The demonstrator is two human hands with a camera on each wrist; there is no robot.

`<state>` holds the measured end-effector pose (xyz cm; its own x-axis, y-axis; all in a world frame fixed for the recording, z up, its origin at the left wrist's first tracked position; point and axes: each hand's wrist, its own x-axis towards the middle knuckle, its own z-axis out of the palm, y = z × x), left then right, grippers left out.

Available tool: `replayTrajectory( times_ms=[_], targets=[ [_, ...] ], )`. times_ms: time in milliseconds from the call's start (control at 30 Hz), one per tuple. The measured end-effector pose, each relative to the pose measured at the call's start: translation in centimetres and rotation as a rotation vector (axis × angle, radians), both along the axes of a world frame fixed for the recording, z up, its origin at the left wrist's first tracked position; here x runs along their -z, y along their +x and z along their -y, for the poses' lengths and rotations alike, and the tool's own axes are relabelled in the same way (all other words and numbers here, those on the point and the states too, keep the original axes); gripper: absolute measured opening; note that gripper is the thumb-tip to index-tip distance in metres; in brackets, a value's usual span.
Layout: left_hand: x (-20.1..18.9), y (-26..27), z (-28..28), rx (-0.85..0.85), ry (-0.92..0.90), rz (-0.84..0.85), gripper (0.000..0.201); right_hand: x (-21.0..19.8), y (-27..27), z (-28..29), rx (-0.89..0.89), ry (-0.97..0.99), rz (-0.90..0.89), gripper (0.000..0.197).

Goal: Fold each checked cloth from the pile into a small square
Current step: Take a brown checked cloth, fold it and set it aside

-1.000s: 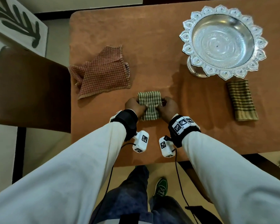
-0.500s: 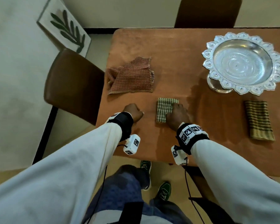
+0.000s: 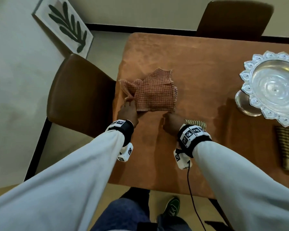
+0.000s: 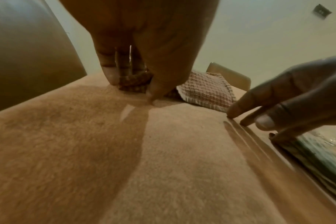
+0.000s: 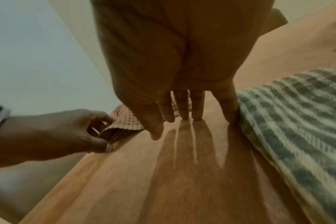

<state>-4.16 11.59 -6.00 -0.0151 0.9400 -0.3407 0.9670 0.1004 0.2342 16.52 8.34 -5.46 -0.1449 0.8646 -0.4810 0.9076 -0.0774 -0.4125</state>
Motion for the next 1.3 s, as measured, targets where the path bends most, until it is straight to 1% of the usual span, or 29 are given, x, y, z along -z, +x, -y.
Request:
replayTrajectory(
  times_ms=[33, 67, 100, 133, 200, 233, 300, 367, 400, 467, 533, 567, 600, 633, 700, 733, 767, 833, 900, 967, 1033, 1133, 1200, 1300],
  targets=[
    [3.2, -1.6, -4.9, 0.012, -0.049, 0.046, 0.058, 2.5, -2.0, -2.9, 0.048, -0.053, 0.075, 0.051],
    [3.0, -1.7, -4.9, -0.011, -0.022, 0.101, 0.043, 2.3, -1.9, -2.1, 0.025, -0.074, 0.112, 0.053],
    [2.5, -1.6, -4.5, 0.007, 0.001, 0.128, 0.031, 2.2, -1.6, -1.0, -0.019, -0.076, 0.130, 0.053],
    [2.0, -1.6, -4.8, 0.002, 0.069, 0.170, 0.024, 2.4, -1.6, -0.8, -0.030, -0.080, 0.157, 0.051],
    [0.8, -1.8, -5.6, -0.026, 0.227, 0.275, 0.018, 2.7, -1.6, -0.7, -0.010, -0.049, 0.160, 0.049],
    [0.3, -1.8, -5.8, -0.041, 0.284, 0.327, 0.017, 2.9, -1.8, -0.6, 0.001, -0.034, 0.137, 0.053],
    [-2.2, -1.7, -6.5, -0.017, 0.316, 0.434, 0.017, 3.0, -1.7, -1.0, 0.107, -0.018, 0.064, 0.071],
    [-5.3, -1.2, -7.8, 0.107, 0.344, 0.531, 0.016, 1.5, -2.1, -1.9, 0.255, 0.104, -0.016, 0.085],
    [-6.8, -0.8, -8.3, 0.184, 0.356, 0.567, 0.016, 0.4, -2.5, -2.5, 0.312, 0.197, -0.039, 0.087],
    [-10.2, 0.2, -8.6, 0.324, 0.375, 0.584, 0.017, -2.5, -3.1, -3.6, 0.446, 0.394, -0.129, 0.090],
    [-12.9, 1.0, -8.6, 0.416, 0.400, 0.577, 0.018, -6.0, -2.9, -4.7, 0.603, 0.597, -0.214, 0.090],
    [-13.8, 1.2, -8.5, 0.456, 0.402, 0.573, 0.019, -6.9, -2.4, -5.4, 0.641, 0.668, -0.252, 0.089],
    [-14.6, 1.4, -8.3, 0.480, 0.404, 0.572, 0.020, -8.3, -1.9, -5.8, 0.627, 0.701, -0.263, 0.084],
    [-15.4, 1.5, -8.1, 0.493, 0.413, 0.571, 0.020, -9.8, -1.3, -6.0, 0.550, 0.722, -0.274, 0.074],
    [-16.6, 1.6, -7.1, 0.515, 0.436, 0.555, 0.020, -12.3, -0.2, -5.5, 0.386, 0.721, -0.236, 0.042],
    [-17.0, 1.5, -6.7, 0.512, 0.442, 0.535, 0.022, -13.5, 0.2, -4.9, 0.346, 0.720, -0.239, 0.039],
    [-17.4, 1.3, -6.2, 0.503, 0.447, 0.505, 0.023, -14.6, 0.6, -4.4, 0.335, 0.719, -0.264, 0.039],
    [-18.0, 0.7, -5.1, 0.491, 0.452, 0.380, 0.024, -16.7, 1.5, -2.8, 0.322, 0.753, -0.268, 0.037],
    [-18.6, -0.3, -3.8, 0.458, 0.481, 0.247, 0.015, -17.8, 2.7, -1.5, 0.282, 0.791, -0.247, 0.035],
    [-19.6, -1.4, -2.7, 0.393, 0.498, 0.167, 0.011, -19.1, 3.7, -0.2, 0.284, 0.832, -0.231, 0.028],
    [-20.9, -2.5, -1.7, 0.300, 0.530, 0.137, 0.015, -20.5, 4.5, 0.7, 0.314, 0.885, -0.186, 0.024],
    [-22.6, -4.3, -1.1, 0.204, 0.563, 0.101, 0.030, -22.5, 6.0, 1.7, 0.351, 0.905, -0.158, 0.019],
    [-23.8, -5.1, -0.7, 0.148, 0.570, 0.071, 0.032, -23.5, 7.1, 2.4, 0.395, 0.931, -0.158, 0.020],
    [-24.7, -5.4, -1.1, 0.094, 0.555, 0.038, 0.036, -24.6, 8.3, 2.8, 0.404, 0.963, -0.153, 0.020]
  ],
)
